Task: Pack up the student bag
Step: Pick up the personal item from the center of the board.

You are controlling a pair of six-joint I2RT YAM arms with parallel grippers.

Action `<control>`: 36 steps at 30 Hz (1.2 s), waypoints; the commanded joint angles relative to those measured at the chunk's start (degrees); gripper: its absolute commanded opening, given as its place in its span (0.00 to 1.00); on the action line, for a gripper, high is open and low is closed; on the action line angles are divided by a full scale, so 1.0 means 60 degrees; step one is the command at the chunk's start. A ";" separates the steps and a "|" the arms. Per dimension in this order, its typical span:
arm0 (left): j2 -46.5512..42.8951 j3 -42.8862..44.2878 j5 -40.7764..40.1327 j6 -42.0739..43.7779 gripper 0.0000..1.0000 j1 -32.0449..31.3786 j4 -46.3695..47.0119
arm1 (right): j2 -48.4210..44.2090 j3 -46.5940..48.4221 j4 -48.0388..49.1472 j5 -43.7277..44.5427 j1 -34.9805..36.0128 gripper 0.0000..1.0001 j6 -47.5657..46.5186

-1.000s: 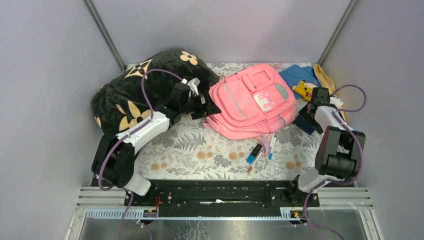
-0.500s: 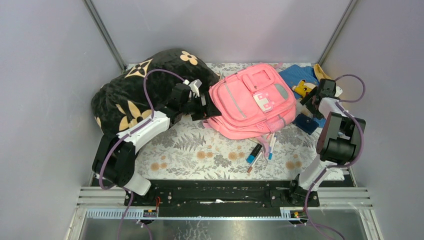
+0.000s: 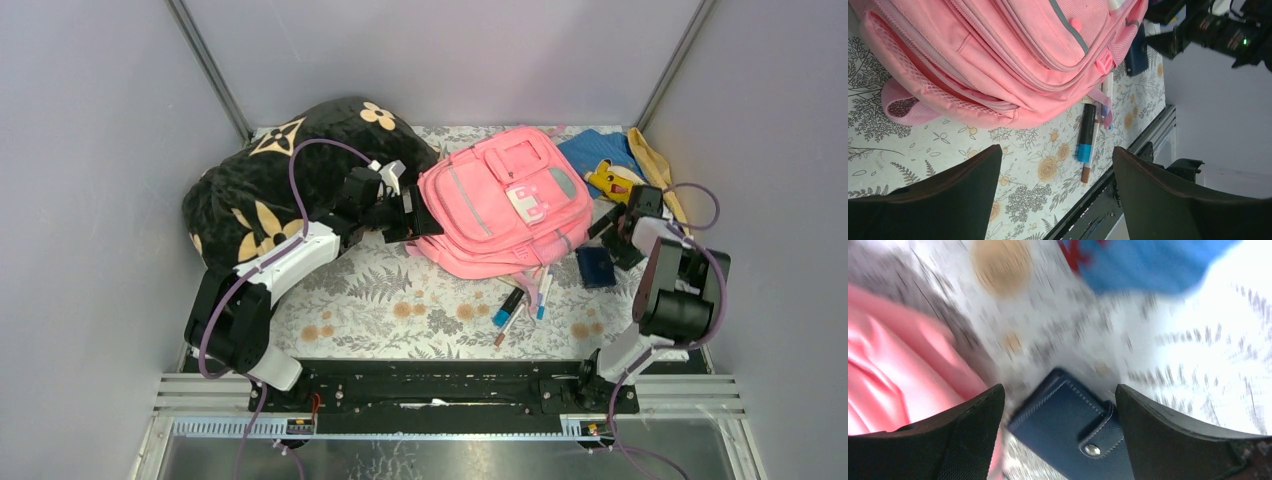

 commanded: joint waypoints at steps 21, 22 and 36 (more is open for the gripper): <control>0.0621 0.0217 0.0994 0.0025 0.89 -0.0716 0.0428 | -0.2488 -0.3267 -0.0060 -0.1279 0.0045 0.66 0.0285; 0.0634 0.0216 0.0967 0.0041 0.89 -0.0728 0.0402 | -0.2379 -0.3283 0.0042 -0.1279 0.0045 0.57 0.0296; 0.0556 0.0595 0.0793 0.0086 0.89 -0.0819 -0.0028 | -0.5364 -0.3015 -0.1766 -0.0303 0.0038 0.00 0.0352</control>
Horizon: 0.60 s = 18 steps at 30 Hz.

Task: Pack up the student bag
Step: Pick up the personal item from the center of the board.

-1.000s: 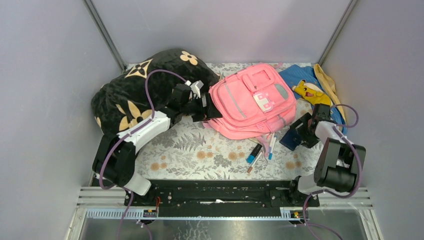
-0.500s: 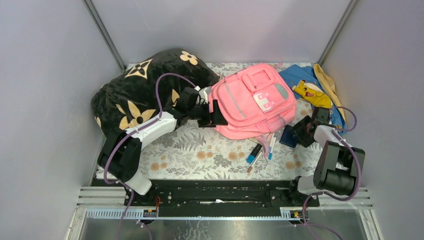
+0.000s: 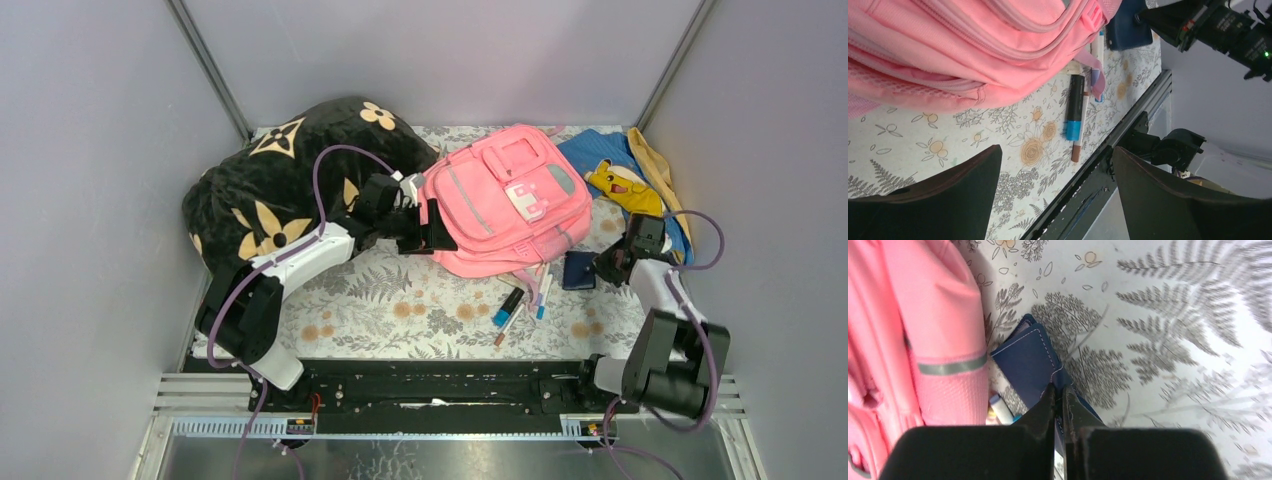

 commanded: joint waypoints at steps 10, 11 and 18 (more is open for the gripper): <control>-0.0622 0.0585 0.1211 -0.1235 0.98 0.0400 0.1682 | -0.3789 0.1660 -0.1463 -0.2919 0.0215 0.00 0.0145; -0.0667 0.0488 0.1360 -0.1408 0.99 0.0399 0.2033 | -0.3726 0.1649 -0.1145 -0.3301 0.0426 0.00 0.0506; -0.0714 -0.0568 0.2528 -0.3103 0.99 0.0374 0.4869 | -0.2546 0.1854 0.1273 -0.3469 0.3797 0.00 0.2610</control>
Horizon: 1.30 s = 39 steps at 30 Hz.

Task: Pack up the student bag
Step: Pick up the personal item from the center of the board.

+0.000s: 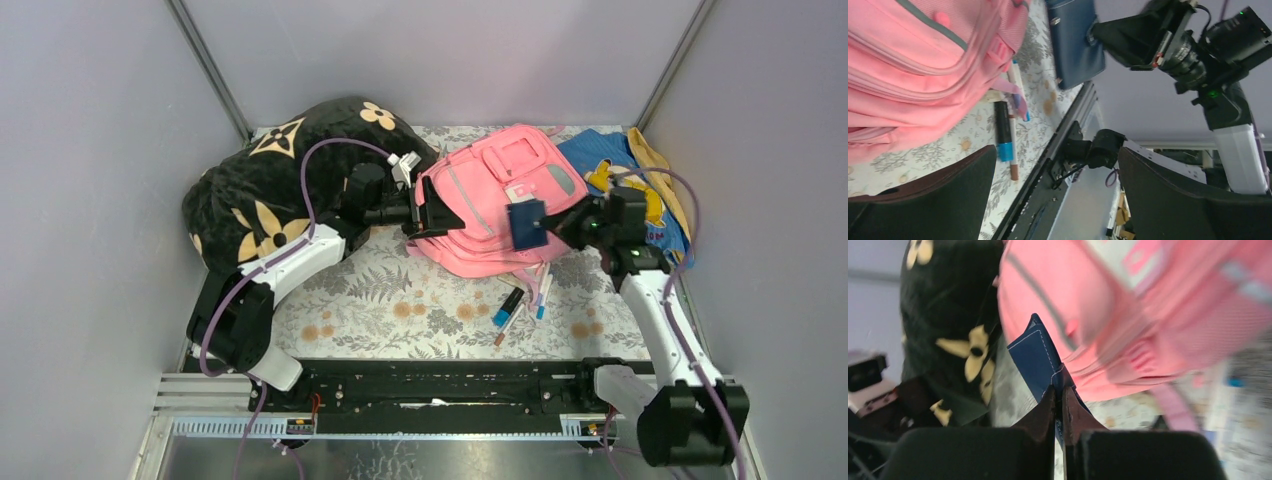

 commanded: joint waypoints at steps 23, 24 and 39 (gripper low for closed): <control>-0.0111 -0.0924 -0.0433 -0.1241 0.66 -0.0021 0.1862 | 0.3255 0.1013 0.4987 -0.2698 0.3584 0.00 0.3216; -0.0067 -0.0869 -0.0437 -0.1292 0.62 -0.0023 0.1883 | 0.3300 0.1006 0.4945 -0.2773 0.3590 0.00 0.3190; -0.1307 -0.0963 -0.1550 -0.0604 0.00 0.2462 -0.1481 | 0.5400 0.5115 -0.1292 0.2816 0.4753 0.41 -0.3623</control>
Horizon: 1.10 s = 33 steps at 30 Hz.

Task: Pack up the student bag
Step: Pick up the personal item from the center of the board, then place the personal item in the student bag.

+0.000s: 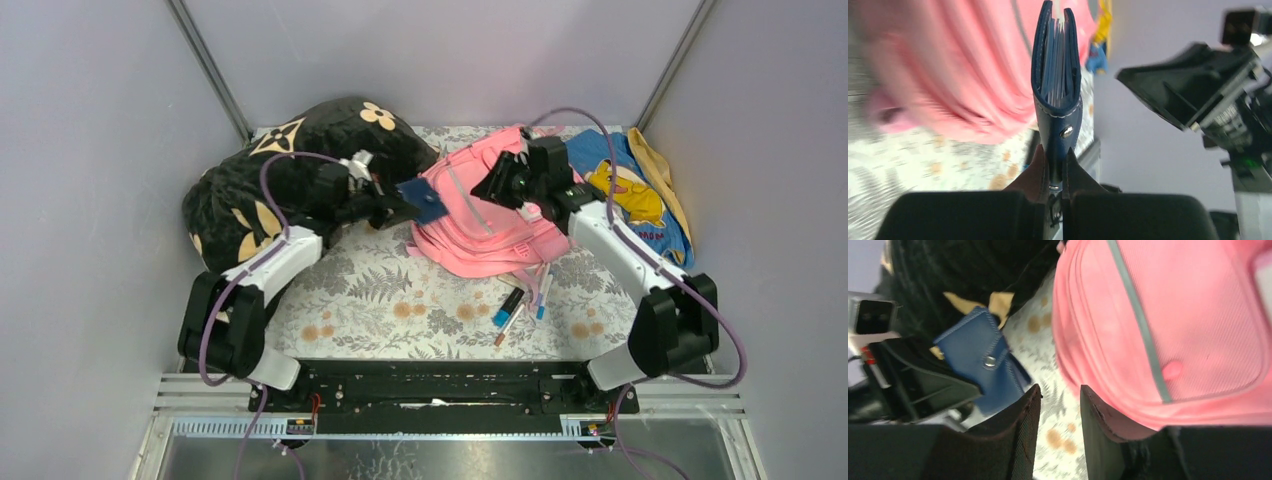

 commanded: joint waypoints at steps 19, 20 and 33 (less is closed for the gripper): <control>-0.2572 -0.0687 -0.1261 0.1528 0.00 0.2226 -0.3385 | 0.6131 0.5540 -0.2597 0.4817 0.2821 0.38 -0.5011; -0.2556 -0.0667 -0.1258 0.1569 0.00 0.2229 -0.3429 | 0.6142 0.5457 -0.2512 0.5014 0.2839 0.37 -0.5036; -0.2412 -0.0266 -0.1326 0.2127 0.00 0.2226 -0.3781 | 0.6109 0.5259 -0.2450 0.6317 0.3228 0.00 -0.5651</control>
